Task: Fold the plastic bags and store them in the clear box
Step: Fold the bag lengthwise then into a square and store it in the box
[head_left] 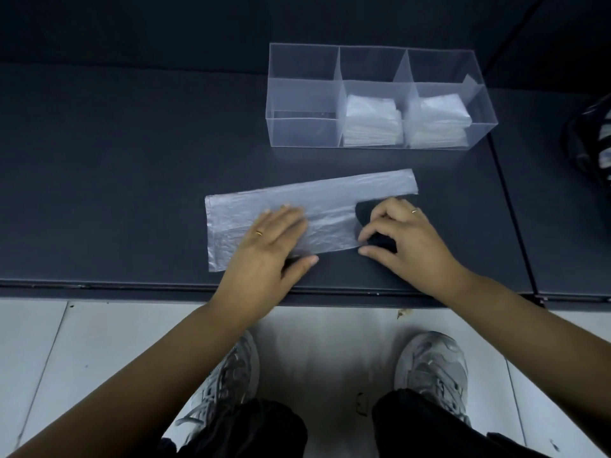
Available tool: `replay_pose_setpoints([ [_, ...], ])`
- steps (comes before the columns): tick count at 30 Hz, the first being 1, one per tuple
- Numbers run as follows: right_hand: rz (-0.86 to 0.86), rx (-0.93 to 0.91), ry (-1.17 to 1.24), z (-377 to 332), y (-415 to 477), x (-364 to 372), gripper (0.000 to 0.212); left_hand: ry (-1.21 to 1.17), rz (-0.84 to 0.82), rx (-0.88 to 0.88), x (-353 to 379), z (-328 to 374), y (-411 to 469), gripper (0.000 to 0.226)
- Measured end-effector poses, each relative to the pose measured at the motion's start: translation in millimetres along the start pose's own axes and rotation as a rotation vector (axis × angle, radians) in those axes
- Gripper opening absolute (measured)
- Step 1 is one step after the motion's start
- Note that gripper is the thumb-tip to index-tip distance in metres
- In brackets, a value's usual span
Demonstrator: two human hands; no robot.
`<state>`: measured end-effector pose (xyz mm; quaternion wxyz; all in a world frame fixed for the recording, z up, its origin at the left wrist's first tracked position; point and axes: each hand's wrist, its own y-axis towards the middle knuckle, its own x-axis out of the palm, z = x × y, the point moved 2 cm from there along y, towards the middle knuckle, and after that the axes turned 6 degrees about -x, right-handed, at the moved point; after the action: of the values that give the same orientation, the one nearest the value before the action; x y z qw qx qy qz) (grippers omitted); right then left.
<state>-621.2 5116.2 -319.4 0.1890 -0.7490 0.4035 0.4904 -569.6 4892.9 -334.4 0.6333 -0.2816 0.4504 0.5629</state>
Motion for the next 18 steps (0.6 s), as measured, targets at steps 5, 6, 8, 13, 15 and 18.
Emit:
replay_pose_setpoints([
  [5,-0.056,-0.010,-0.075,-4,7,3,0.006,-0.002,-0.112,-0.049,10,2,-8,0.064],
  [6,-0.067,0.011,-0.066,-4,6,1,0.006,-0.014,-0.100,-0.057,10,2,-6,0.063],
  [8,-0.056,0.075,0.018,-6,-1,-9,0.007,-0.038,-0.061,-0.049,10,5,-5,0.055],
  [13,-0.082,0.185,0.068,-1,-30,-36,0.005,-0.060,0.093,0.083,10,26,-3,0.026],
  [15,-0.086,0.188,0.003,-8,-38,-39,0.033,-0.065,0.083,0.109,10,34,-2,0.023],
  [18,-0.166,0.041,-0.104,-32,-33,-23,0.079,-0.079,0.053,0.095,9,41,-1,0.023],
])
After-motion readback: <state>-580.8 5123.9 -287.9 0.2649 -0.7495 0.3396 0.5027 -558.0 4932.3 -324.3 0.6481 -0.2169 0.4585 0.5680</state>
